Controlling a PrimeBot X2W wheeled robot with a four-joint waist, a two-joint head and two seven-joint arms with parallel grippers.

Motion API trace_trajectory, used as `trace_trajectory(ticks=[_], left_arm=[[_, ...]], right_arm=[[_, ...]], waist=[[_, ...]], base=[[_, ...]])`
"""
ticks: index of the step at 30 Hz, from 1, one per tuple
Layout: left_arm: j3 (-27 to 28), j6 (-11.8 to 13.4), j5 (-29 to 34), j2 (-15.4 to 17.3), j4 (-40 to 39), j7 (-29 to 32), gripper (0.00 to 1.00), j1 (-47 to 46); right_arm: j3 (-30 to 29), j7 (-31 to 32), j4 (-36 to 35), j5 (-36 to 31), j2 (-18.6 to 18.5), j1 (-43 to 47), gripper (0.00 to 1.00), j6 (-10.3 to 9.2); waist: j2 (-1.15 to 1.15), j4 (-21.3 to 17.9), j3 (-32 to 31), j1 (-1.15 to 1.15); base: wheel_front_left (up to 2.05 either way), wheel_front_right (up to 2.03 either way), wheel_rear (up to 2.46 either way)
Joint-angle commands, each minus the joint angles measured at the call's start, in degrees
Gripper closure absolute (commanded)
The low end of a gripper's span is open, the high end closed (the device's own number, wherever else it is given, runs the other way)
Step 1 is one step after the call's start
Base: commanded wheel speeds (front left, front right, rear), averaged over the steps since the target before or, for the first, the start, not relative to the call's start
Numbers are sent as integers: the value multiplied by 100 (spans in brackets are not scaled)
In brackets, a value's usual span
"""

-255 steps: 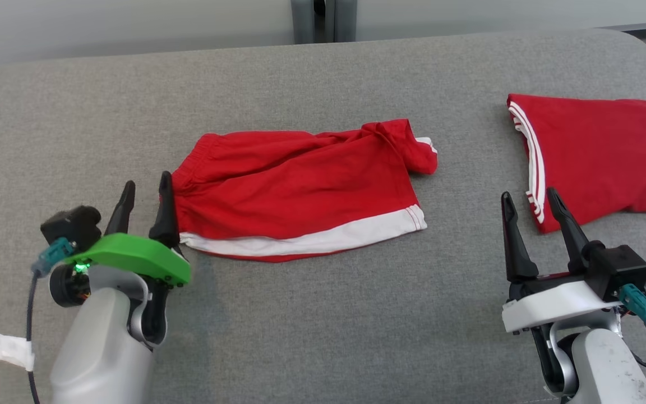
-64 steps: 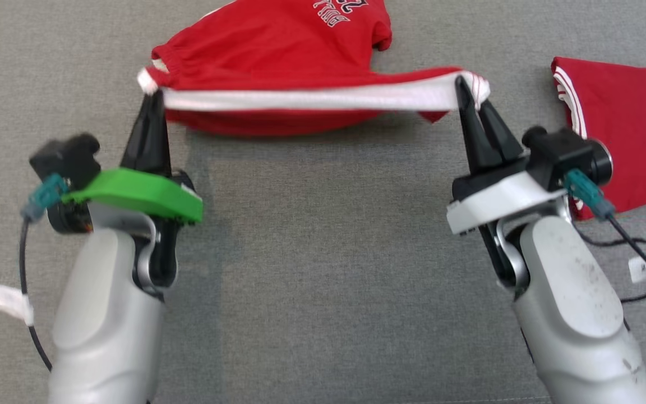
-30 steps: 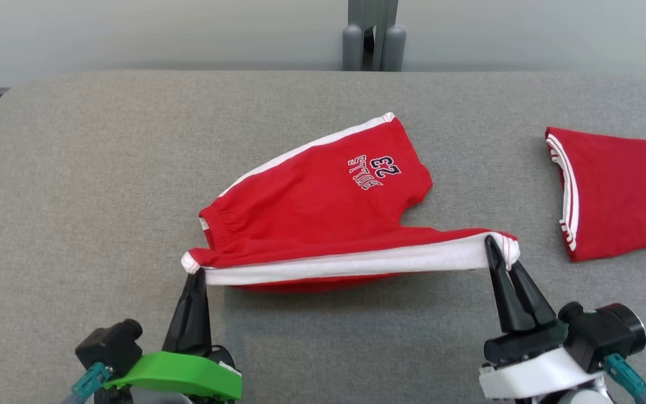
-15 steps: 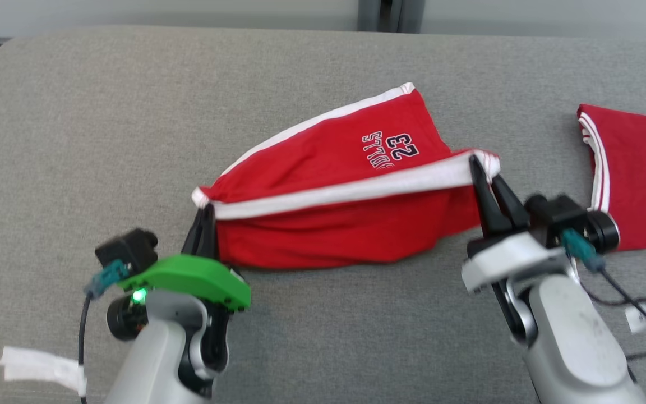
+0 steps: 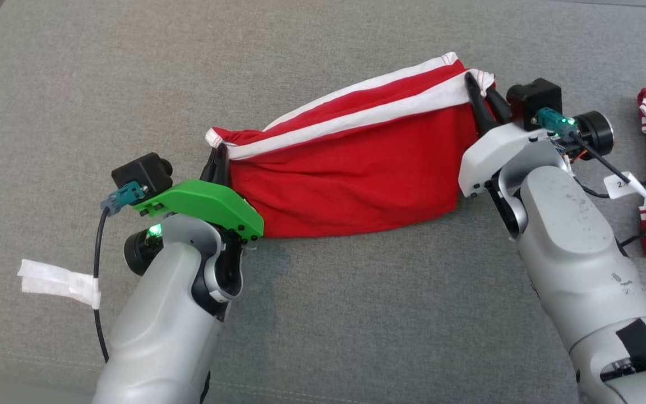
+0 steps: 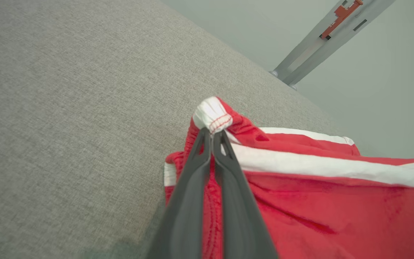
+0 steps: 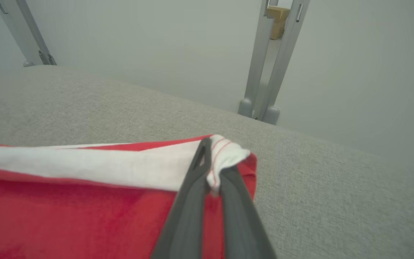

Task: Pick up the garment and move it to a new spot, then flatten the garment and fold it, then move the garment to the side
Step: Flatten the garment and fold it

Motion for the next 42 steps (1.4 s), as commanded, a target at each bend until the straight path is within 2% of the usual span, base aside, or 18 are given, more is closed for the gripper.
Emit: trace_trajectory(ticks=[1, 8, 9, 10, 11, 12, 14, 22, 28, 37, 42], left_arm=[[-65, 49, -159, 15, 98, -67, 100, -166], [-556, 178, -705, 17, 459, -251, 100, -553], [-646, 199, -768, 16, 501, -303, 87, -609], [-717, 202, -834, 16, 530, -332, 68, -651], [-814, 205, -882, 15, 559, -379, 0, -695], [-881, 216, -928, 15, 578, -411, 0, -721], [-1029, 218, -1008, 15, 605, -496, 0, -785], [-1294, 88, -946, 26, 570, -841, 0, -854], [-1239, -13, -589, 324, 262, -998, 0, -565], [-993, 104, 278, 852, -669, -1034, 0, 12], [-851, 264, 750, 1173, -1359, -1036, 0, 458]], right_arm=[[-15, -40, 208, -32, -20, -201, 100, -11], [-31, -94, 1060, -119, -100, -900, 100, -11], [-22, -99, 1177, -140, -108, -976, 100, -11], [-20, -103, 1275, -166, -118, -1029, 100, -11], [-32, -102, 1389, -178, -135, -1096, 100, -11], [-39, -109, 1451, -198, -153, -1150, 74, -11], [-94, -126, 1576, -225, -190, -1234, 0, -11], [-380, -138, 1603, -310, -365, -1287, 0, -11], [-417, -141, 1424, -229, -410, -1163, 0, -11], [-159, -87, 1849, 203, -523, -968, 0, -11], [27, 241, 2131, 509, -588, -881, 0, -11]], waist=[[0, 134, 139, 0], [0, 280, 280, 0], [0, 303, 289, 0], [0, 319, 294, 0], [0, 341, 297, 0], [0, 359, 298, 0], [0, 403, 296, 0], [0, 583, 211, 0], [0, 592, 74, 0], [0, 491, -236, 0], [0, 462, -279, 0]], base=[[0, 0, 0], [0, 0, 0], [0, 0, 0], [0, 0, 0], [0, 0, 0], [0, 0, 0], [0, 0, 0], [0, 0, 0], [0, 0, 0], [0, 0, 0], [0, 0, 0]])
